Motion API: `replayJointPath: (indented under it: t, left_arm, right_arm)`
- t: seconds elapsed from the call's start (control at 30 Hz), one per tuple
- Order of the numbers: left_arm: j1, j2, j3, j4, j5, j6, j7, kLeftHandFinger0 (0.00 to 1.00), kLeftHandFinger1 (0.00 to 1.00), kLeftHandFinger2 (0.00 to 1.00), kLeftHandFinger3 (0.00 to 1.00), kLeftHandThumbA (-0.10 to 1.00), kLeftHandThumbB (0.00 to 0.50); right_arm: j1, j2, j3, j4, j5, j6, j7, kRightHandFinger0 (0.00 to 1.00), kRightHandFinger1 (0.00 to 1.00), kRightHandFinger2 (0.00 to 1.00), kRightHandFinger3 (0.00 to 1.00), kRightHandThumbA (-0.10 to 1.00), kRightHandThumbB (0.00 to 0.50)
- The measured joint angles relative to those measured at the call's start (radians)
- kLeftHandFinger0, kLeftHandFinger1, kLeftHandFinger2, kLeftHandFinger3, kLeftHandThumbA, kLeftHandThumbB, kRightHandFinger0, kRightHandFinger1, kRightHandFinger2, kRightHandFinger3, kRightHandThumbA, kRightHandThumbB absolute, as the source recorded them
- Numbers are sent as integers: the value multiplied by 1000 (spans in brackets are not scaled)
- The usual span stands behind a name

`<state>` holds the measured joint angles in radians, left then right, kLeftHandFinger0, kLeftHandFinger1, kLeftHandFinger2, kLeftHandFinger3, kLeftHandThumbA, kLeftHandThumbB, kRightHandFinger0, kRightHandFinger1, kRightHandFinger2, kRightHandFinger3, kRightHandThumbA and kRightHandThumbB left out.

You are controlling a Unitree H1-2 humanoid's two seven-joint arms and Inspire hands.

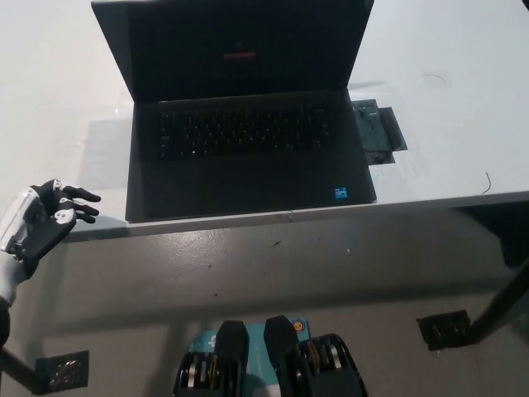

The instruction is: The robot uses its right hand to push down on the lid of a laptop kept in the middle of the desk to close it

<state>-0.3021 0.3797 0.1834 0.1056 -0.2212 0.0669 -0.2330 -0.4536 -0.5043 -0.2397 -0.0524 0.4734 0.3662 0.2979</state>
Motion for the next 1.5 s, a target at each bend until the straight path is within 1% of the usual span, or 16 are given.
replayJointPath:
  t: [0.07, 0.2, 0.43, 0.53, 0.57, 0.6, 0.7, 0.77, 0.87, 0.93, 1.03, 1.13, 1.2, 1.27, 1.43, 1.5]
  left_arm:
    - [0, 1, 1, 1, -6, 2, -6, 520, 482, 538, 579, -100, 110]
    - [1, 1, 1, 0, -12, 14, -13, 559, 505, 562, 607, -100, 94]
    - [-1, 11, 0, -1, -12, 19, -20, 533, 513, 545, 535, -100, 113]
    - [-3, 15, 1, -8, -12, 25, -20, 519, 504, 538, 544, -100, 107]
    - [-4, 16, 0, -8, -11, 25, -20, 519, 508, 543, 548, -100, 104]
    - [-4, 16, 0, -7, -11, 24, -20, 518, 509, 548, 553, -100, 107]
    - [-3, 17, 0, -4, -11, 19, -21, 496, 497, 543, 555, -100, 101]
    - [-3, 17, -1, -3, -11, 18, -21, 514, 509, 550, 550, -100, 102]
    - [-3, 17, -1, -3, -11, 18, -22, 512, 504, 545, 548, -100, 101]
    - [-3, 17, -2, -4, -10, 17, -21, 524, 509, 548, 524, -100, 106]
    - [-3, 17, -4, -5, -8, 17, -21, 506, 483, 520, 505, -100, 108]
    - [-4, 17, -6, -6, -6, 17, -21, 503, 490, 527, 508, -100, 113]
    - [-5, 17, -8, -6, -6, 18, -21, 489, 490, 535, 521, -100, 108]
    - [-7, 17, -9, -7, -6, 19, -22, 487, 489, 532, 524, -100, 102]
    - [-25, 17, -14, -6, -6, 18, -27, 486, 466, 507, 543, -100, 97]
    - [-36, 17, -17, -4, -7, 18, -35, 469, 455, 495, 538, -100, 102]
  right_arm:
    - [-76, -6, 24, 18, -5, 11, 3, 1000, 1000, 923, 1000, 160, 224]
    - [-233, -3, 87, 109, -19, 23, 9, 1000, 1000, 893, 1000, 228, 260]
    - [-466, 42, 198, 307, -66, 20, 37, 1000, 1000, 921, 1000, 172, 253]
    - [-542, 75, 232, 392, -88, 4, 49, 1000, 1000, 890, 972, 195, 252]
    - [-572, 89, 244, 434, -98, -3, 53, 1000, 1000, 882, 970, 229, 282]
    - [-595, 100, 255, 466, -106, -10, 56, 1000, 1000, 878, 982, 245, 279]
    - [-656, 133, 292, 531, -138, -31, 67, 1000, 999, 793, 955, 312, 346]
    - [-696, 151, 322, 573, -161, -38, 74, 1000, 996, 792, 954, 315, 356]
    - [-758, 169, 361, 627, -192, -45, 83, 1000, 964, 798, 931, 275, 320]
    - [-806, 178, 389, 666, -219, -55, 87, 1000, 946, 863, 940, 258, 284]
    - [-869, 190, 427, 730, -261, -71, 92, 1000, 944, 853, 920, 197, 272]
    - [-917, 203, 445, 790, -294, -89, 96, 1000, 922, 807, 861, 201, 321]
    - [-940, 214, 458, 833, -317, -107, 98, 1000, 960, 815, 878, 237, 311]
    - [-952, 226, 473, 867, -337, -123, 101, 1000, 905, 823, 880, 231, 311]
    - [-969, 264, 509, 992, -389, -177, 108, 1000, 963, 841, 839, 234, 352]
    - [-969, 283, 514, 1050, -408, -200, 108, 1000, 951, 809, 830, 228, 355]
